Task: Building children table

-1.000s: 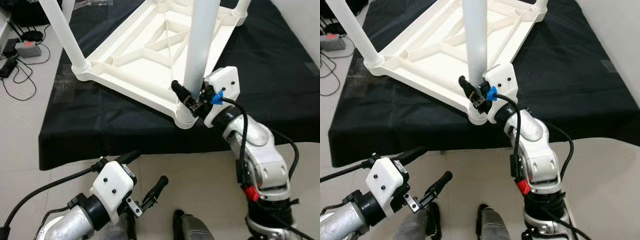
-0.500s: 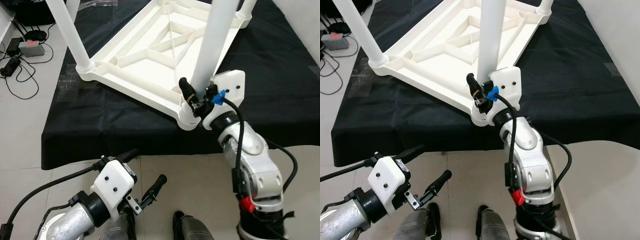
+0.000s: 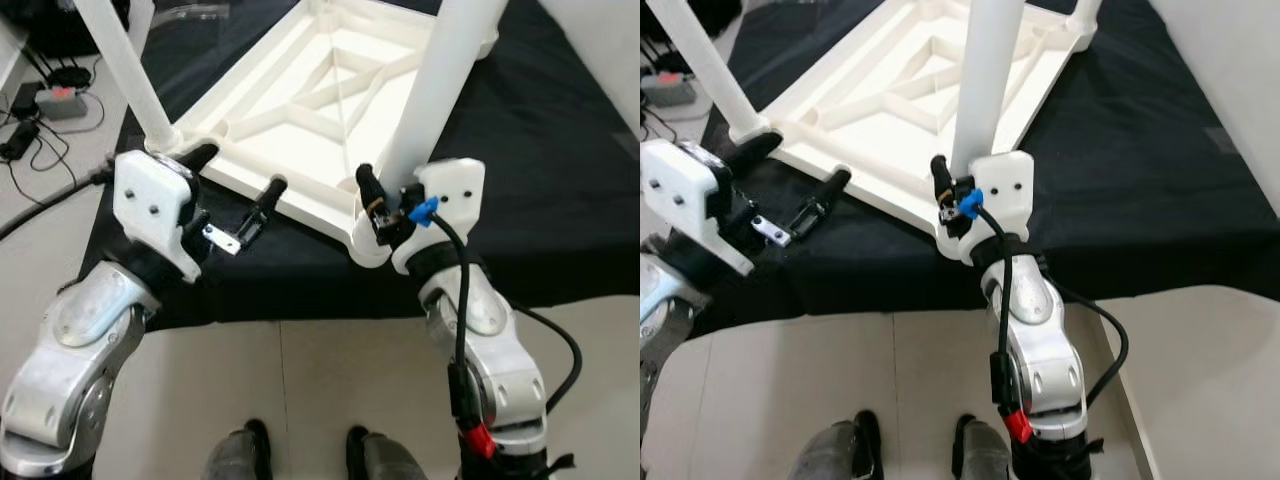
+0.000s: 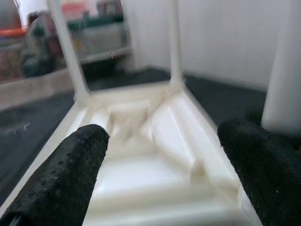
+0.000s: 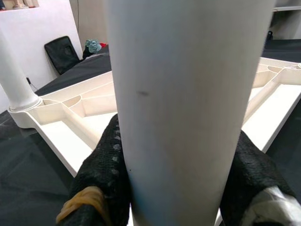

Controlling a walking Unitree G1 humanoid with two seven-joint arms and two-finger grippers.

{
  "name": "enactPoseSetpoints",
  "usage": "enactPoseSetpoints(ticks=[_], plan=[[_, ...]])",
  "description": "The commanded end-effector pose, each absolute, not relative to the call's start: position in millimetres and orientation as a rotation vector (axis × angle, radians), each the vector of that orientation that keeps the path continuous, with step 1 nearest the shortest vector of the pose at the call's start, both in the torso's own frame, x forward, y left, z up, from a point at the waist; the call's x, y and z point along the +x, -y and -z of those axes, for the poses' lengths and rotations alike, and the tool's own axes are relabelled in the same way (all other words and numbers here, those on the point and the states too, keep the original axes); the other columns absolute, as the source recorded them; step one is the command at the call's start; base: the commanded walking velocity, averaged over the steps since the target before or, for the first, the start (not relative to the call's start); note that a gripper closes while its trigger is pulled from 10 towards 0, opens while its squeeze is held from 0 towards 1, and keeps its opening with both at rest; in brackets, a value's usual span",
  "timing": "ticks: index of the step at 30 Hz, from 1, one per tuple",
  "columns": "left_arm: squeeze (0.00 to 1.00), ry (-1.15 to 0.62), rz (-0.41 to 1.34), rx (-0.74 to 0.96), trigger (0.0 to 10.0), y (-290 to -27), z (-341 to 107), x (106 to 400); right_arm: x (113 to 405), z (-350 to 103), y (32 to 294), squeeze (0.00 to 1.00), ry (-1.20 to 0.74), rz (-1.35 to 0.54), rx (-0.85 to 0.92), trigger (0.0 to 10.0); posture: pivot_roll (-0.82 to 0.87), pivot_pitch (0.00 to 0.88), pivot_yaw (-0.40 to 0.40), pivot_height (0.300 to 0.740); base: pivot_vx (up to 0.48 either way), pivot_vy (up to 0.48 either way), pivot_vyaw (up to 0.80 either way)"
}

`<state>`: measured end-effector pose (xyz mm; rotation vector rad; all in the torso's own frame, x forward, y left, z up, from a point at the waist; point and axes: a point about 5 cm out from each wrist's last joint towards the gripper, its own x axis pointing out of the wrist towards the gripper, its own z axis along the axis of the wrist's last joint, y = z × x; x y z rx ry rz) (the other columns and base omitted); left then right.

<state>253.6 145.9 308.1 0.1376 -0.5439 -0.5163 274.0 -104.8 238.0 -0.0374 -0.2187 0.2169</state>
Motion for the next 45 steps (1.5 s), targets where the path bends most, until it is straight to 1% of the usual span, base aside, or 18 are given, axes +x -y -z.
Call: enactPoseSetpoints(ticks=[1,4,5,7,8,9,10,11,13,20,27,28,29,30,41,43,44,45], plan=[[0.0,0.532,0.525,0.11,10.0,-147.3,-305.4,254.1,278.8,-194.1,111.7,0.0,-0.019,-0.175,-0.044,10.0,-0.04,0.276,-0.001,0.74,0.0,0.0,0.0],[0.0,0.56,0.571,0.053,10.0,-142.2,-317.9,262.2,278.9,-195.9,109.9,0.0,-0.01,-0.184,-0.052,10.0,-0.05,0.273,-0.001,0.74,0.0,0.0,0.0],[0.0,0.551,0.707,-0.024,10.0,-129.7,-328.4,269.4,279.4,-198.8,106.6,0.0,0.002,-0.203,-0.061,10.0,-0.05,0.271,-0.004,0.74,0.0,0.0,0.0],[0.0,0.551,0.707,-0.024,10.0,-129.7,-328.4,269.4,279.4,-198.8,106.6,0.0,0.002,-0.203,-0.061,10.0,-0.05,0.271,-0.004,0.74,0.0,0.0,0.0],[0.0,0.536,0.842,-0.074,10.0,-117.4,-338.0,274.3,279.7,-201.2,103.2,0.0,0.012,-0.218,-0.069,10.0,-0.05,0.27,-0.005,0.74,0.0,0.0,0.0],[0.0,0.536,0.842,-0.074,10.0,-117.4,-338.0,274.3,279.7,-201.2,103.2,0.0,0.012,-0.218,-0.069,10.0,-0.05,0.27,-0.005,0.74,0.0,0.0,0.0],[0.0,0.528,0.966,-0.106,10.0,-106.8,-347.6,276.1,279.7,-202.7,100.8,0.0,0.018,-0.229,-0.072,10.0,-0.05,0.27,-0.005,0.74,0.0,0.0,0.0],[0.0,0.528,0.966,-0.106,10.0,-106.8,-347.6,276.1,279.7,-202.7,100.8,0.0,0.018,-0.229,-0.072,10.0,-0.05,0.27,-0.005,0.74,0.0,0.0,0.0],[0.0,0.505,1.122,-0.156,10.0,-95.6,-359.6,277.4,279.3,-203.5,98.6,0.0,0.02,-0.235,-0.074,10.0,-0.05,0.266,-0.007,0.74,0.0,0.0,0.0],[0.0,0.432,1.342,-0.12,10.0,-84.9,-385.1,296.2,278.5,-203.3,95.3,0.0,0.02,-0.241,-0.066,10.0,-0.05,0.26,-0.006,0.74,0.0,0.0,0.0],[0.0,0.381,1.386,-0.038,9.9,-75.7,-392.2,315.6,278.3,-204.0,93.3,0.0,0.022,-0.243,-0.063,10.0,-0.05,0.257,-0.003,0.74,0.0,0.0,0.0],[0.0,0.364,1.405,-0.012,4.7,-72.9,-392.0,318.4,278.1,-204.5,92.5,0.0,0.023,-0.244,-0.061,10.0,-0.05,0.258,-0.003,0.74,0.0,0.0,0.0],[0.0,0.358,1.415,-0.003,4.7,-72.0,-391.8,318.9,278.0,-204.6,92.3,0.0,0.023,-0.245,-0.06,10.0,-0.05,0.258,-0.003,0.74,0.0,0.0,0.0],[0.0,0.353,1.423,0.001,0.0,-71.3,-391.7,319.4,277.8,-204.8,92.0,0.0,0.024,-0.245,-0.058,10.0,-0.05,0.258,-0.003,0.74,0.0,0.0,0.0],[0.0,0.326,1.48,0.048,0.0,-70.4,-393.7,327.0,277.2,-205.4,90.5,0.0,0.024,-0.248,-0.053,10.0,-0.05,0.261,0.001,0.74,0.0,0.0,0.0],[0.0,0.32,1.496,0.112,0.0,-69.9,-394.2,329.6,277.3,-205.9,90.4,0.0,0.026,-0.258,-0.043,10.0,-0.05,0.261,0.002,0.74,0.0,0.0,0.0],[0.0,0.318,1.504,0.137,0.0,-69.5,-393.7,330.2,278.7,-209.3,91.3,0.46,0.05,-0.298,-0.041,10.0,-0.05,0.262,0.004,0.74,0.0,0.0,0.0],[0.0,0.318,1.504,0.137,0.0,-69.5,-393.7,330.2,278.7,-209.3,91.3,0.46,0.05,-0.298,-0.041,10.0,-0.05,0.262,0.004,0.74,0.0,0.0,0.0]])
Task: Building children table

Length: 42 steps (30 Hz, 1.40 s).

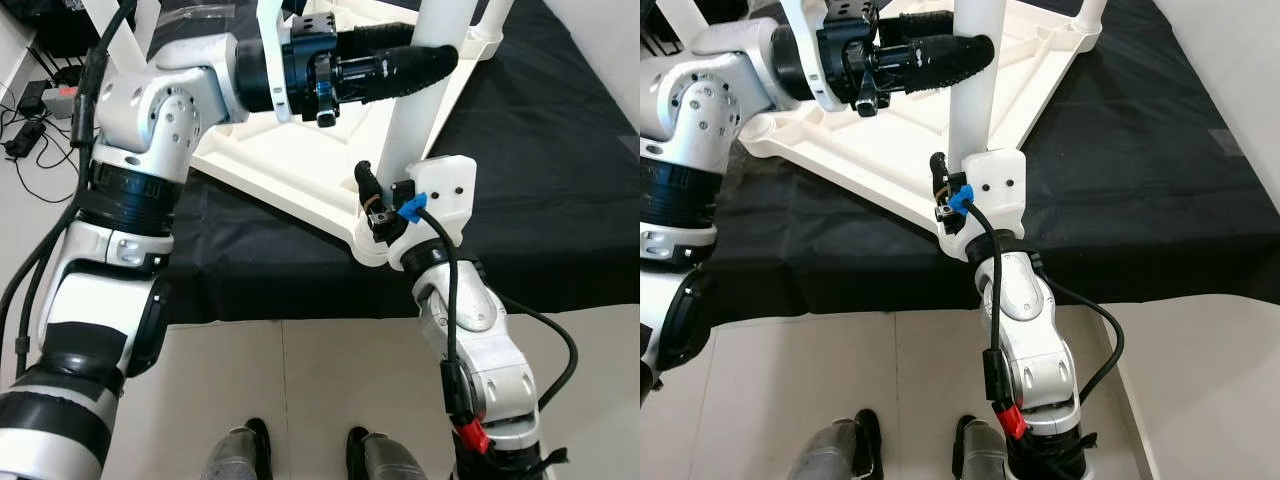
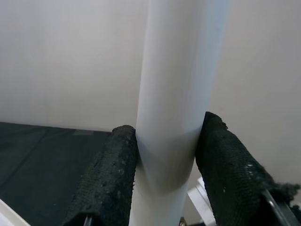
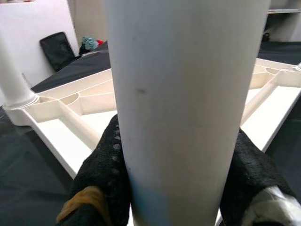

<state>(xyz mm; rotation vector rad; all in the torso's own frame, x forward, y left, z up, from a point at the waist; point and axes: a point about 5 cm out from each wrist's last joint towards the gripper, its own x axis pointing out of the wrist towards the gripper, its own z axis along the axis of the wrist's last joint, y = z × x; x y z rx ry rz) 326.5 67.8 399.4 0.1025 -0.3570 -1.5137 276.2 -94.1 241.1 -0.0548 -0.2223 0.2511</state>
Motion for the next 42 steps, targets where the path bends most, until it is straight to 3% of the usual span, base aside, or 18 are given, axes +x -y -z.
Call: enactPoseSetpoints(ticks=[1,2,3,6,8,9,11,15,19,20,31,32,34,36,42], plan=[[0.0,0.316,1.509,0.15,0.0,-69.3,-393.3,330.5,279.7,-211.9,92.1,0.46,0.069,-0.328,-0.04,10.0,-0.05,0.262,0.004,0.74,0.0,0.0,0.0],[0.0,0.316,1.509,0.15,0.0,-69.3,-393.3,330.5,279.7,-211.9,92.1,0.46,0.069,-0.328,-0.04,10.0,-0.05,0.262,0.004,0.74,0.0,0.0,0.0],[0.0,0.312,1.517,0.163,0.0,-67.3,-390.2,329.2,284.3,-222.3,101.3,1.0,0.128,-0.389,-0.026,10.0,-0.05,0.262,0.004,0.74,0.0,0.0,0.0],[0.0,0.306,1.536,0.181,0.0,-59.7,-385.8,324.0,292.7,-241.6,123.6,1.0,0.221,-0.473,-0.035,10.0,-0.05,0.264,0.006,0.74,0.0,0.0,0.0],[0.0,0.306,1.536,0.181,0.0,-59.7,-385.8,324.0,292.7,-241.6,123.6,1.0,0.221,-0.473,-0.035,10.0,-0.05,0.264,0.006,0.74,0.0,0.0,0.0],[0.0,0.306,1.543,0.189,0.0,-56.5,-384.8,322.0,296.9,-252.4,138.3,1.0,0.258,-0.52,-0.052,10.0,-0.05,0.264,0.006,0.74,0.0,0.0,0.0],[0.0,0.306,1.543,0.189,0.0,-56.5,-384.8,322.0,296.9,-252.4,138.3,1.0,0.258,-0.52,-0.052,10.0,-0.05,0.264,0.006,0.74,0.0,0.0,0.0],[0.0,0.314,1.564,0.206,0.0,-52.2,-385.0,320.0,306.9,-288.8,180.4,1.0,0.337,-0.698,-0.177,10.0,-0.04,0.265,0.007,0.74,0.0,0.0,0.0],[0.0,0.317,1.569,0.21,0.0,-52.1,-385.1,320.3,303.3,-296.9,184.6,1.0,0.339,-0.843,-0.187,10.0,-0.04,0.264,0.007,0.74,0.0,0.0,0.0],[0.0,0.318,1.572,0.211,0.0,-52.3,-385.1,320.5,300.7,-301.2,184.8,0.0,0.326,-0.945,-0.171,10.0,-0.04,0.266,0.008,0.74,0.0,0.0,0.0],[0.0,0.32,1.573,0.208,0.0,-51.7,-384.4,318.9,315.1,-331.0,184.7,0.0,0.384,-1.13,-0.165,10.0,-0.03,0.27,0.006,0.74,0.0,0.0,0.0],[0.0,0.319,1.572,0.208,0.0,-51.5,-384.2,318.9,317.8,-331.9,186.8,0.0,0.384,-1.141,-0.169,5.8,-0.03,0.27,0.006,0.74,0.0,0.0,0.0],[0.0,0.319,1.572,0.208,0.0,-51.5,-384.2,318.9,317.8,-331.9,186.8,0.0,0.384,-1.141,-0.169,5.8,-0.03,0.27,0.006,0.74,0.0,0.0,0.0],[0.0,0.319,1.573,0.207,0.0,-51.1,-383.6,318.8,320.7,-333.7,191.9,0.0,0.386,-1.158,-0.171,0.0,-0.03,0.268,0.004,0.74,0.0,0.0,0.0],[0.0,0.317,1.566,0.21,0.0,-50.9,-383.5,320.7,319.6,-334.7,197.8,0.0,0.364,-1.212,-0.205,0.0,-0.03,0.264,0.005,0.74,0.0,0.0,0.0]])
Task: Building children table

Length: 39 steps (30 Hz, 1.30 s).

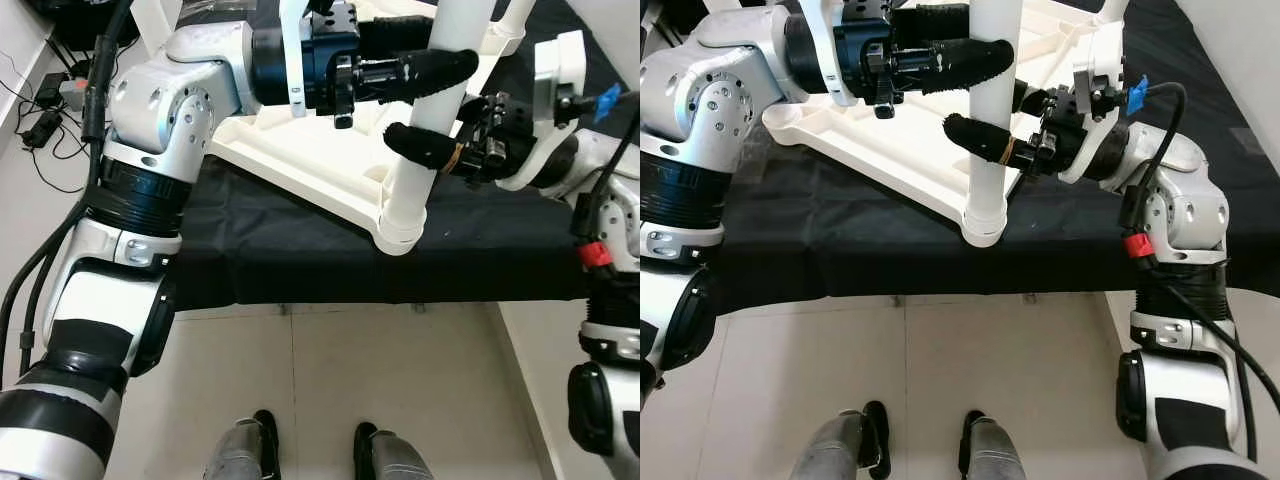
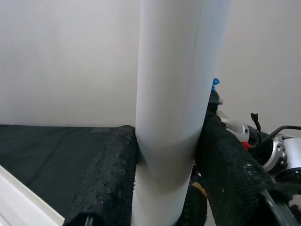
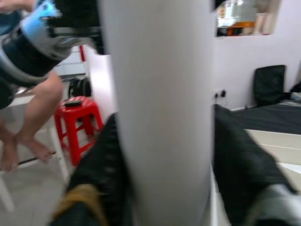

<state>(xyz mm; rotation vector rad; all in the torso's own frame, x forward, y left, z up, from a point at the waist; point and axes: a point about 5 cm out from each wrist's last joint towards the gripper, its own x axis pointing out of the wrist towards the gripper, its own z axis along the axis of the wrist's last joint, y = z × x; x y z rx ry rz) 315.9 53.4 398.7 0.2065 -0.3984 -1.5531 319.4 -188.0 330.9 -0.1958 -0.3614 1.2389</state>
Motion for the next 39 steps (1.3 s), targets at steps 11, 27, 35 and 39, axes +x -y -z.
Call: enactPoseSetpoints(ticks=[11,27,35,39], plan=[[0.0,0.36,1.506,0.226,1.7,-50.1,-385.9,324.7,325.6,-325.9,202.5,0.0,0.371,-1.14,-0.157,0.0,-0.03,0.261,0.006,0.74,0.0,0.0,0.0],[1.0,0.453,1.359,0.119,10.0,-65.7,-408.2,329.4,328.7,-315.2,216.5,0.0,0.395,-0.992,-0.044,0.0,-0.04,0.27,0.004,0.74,0.0,0.0,0.0],[1.0,0.501,1.19,0.041,10.0,-99.5,-407.8,324.5,316.7,-303.9,217.5,0.0,0.408,-0.934,-0.015,0.0,-0.04,0.288,0.013,0.74,0.0,0.0,0.0],[1.0,0.499,1.074,0.004,10.0,-116.0,-397.2,324.7,310.9,-298.1,212.1,0.0,0.407,-0.911,-0.022,0.0,-0.04,0.3,0.015,0.74,0.0,0.0,0.0]])
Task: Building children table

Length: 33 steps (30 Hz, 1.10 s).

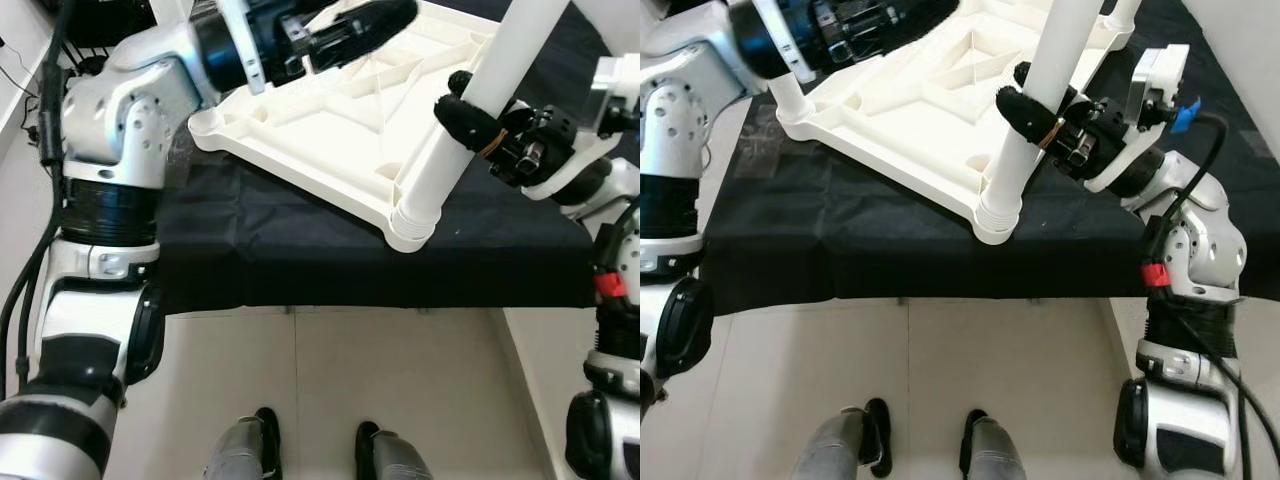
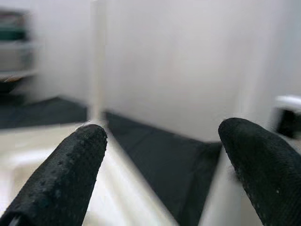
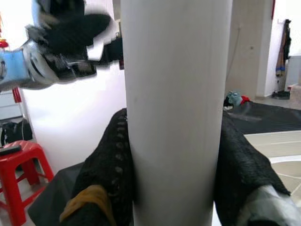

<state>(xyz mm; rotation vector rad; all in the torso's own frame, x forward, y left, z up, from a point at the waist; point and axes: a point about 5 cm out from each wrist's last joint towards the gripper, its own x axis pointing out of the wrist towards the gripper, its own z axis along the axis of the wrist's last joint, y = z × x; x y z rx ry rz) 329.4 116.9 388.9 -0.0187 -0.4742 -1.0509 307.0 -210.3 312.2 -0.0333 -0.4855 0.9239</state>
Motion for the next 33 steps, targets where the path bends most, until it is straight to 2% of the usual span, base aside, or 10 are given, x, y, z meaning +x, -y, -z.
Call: enactPoseSetpoints(ticks=[1,2,4,5,6,8,9,10,15,33], plan=[[1.0,0.475,0.935,-0.035,10.0,-132.7,-379.3,325.7,305.6,-293.4,207.3,0.0,0.407,-0.885,-0.017,0.0,-0.04,0.304,0.014,0.74,0.0,0.0,0.0],[1.0,0.475,0.935,-0.035,10.0,-132.7,-379.3,325.7,305.6,-293.4,207.3,0.0,0.407,-0.885,-0.017,0.0,-0.04,0.304,0.014,0.74,0.0,0.0,0.0],[1.0,0.265,0.715,-0.1,10.0,-159.2,-287.6,300.7,293.7,-287.0,193.8,0.0,0.389,-0.862,-0.041,0.0,-0.06,0.317,0.014,0.74,0.0,0.0,0.0],[1.0,0.265,0.715,-0.1,10.0,-159.2,-287.6,300.7,293.7,-287.0,193.8,0.0,0.389,-0.862,-0.041,0.0,-0.06,0.317,0.014,0.74,0.0,0.0,0.0],[1.0,0.136,0.693,-0.121,10.0,-158.4,-243.0,273.1,290.3,-285.4,188.8,0.0,0.379,-0.866,-0.071,0.0,-0.06,0.317,0.014,0.74,0.0,0.0,0.0],[0.42,-0.079,0.737,-0.181,10.0,-140.9,-186.4,214.6,288.2,-285.4,183.9,0.0,0.371,-0.872,-0.101,0.0,-0.05,0.318,0.014,0.74,0.0,0.0,0.0],[0.42,-0.079,0.737,-0.181,10.0,-140.9,-186.4,214.6,288.2,-285.4,183.9,0.0,0.371,-0.872,-0.101,0.0,-0.05,0.318,0.014,0.74,0.0,0.0,0.0],[0.0,-0.148,0.767,-0.184,10.0,-132.4,-171.9,194.1,288.2,-285.5,182.8,0.0,0.368,-0.874,-0.112,0.0,-0.05,0.316,0.012,0.74,0.0,0.0,0.0],[0.0,-0.265,0.771,-0.196,10.0,-122.3,-150.5,158.9,287.0,-285.3,176.6,0.0,0.35,-0.859,-0.135,0.0,-0.06,0.319,0.002,0.74,0.0,0.0,0.0],[0.0,-0.127,0.624,-0.113,10.0,-123.2,-167.6,156.8,284.2,-268.2,156.2,0.0,0.21,-0.771,-0.153,0.0,-0.08,0.308,-0.01,0.74,0.0,0.0,0.0]])
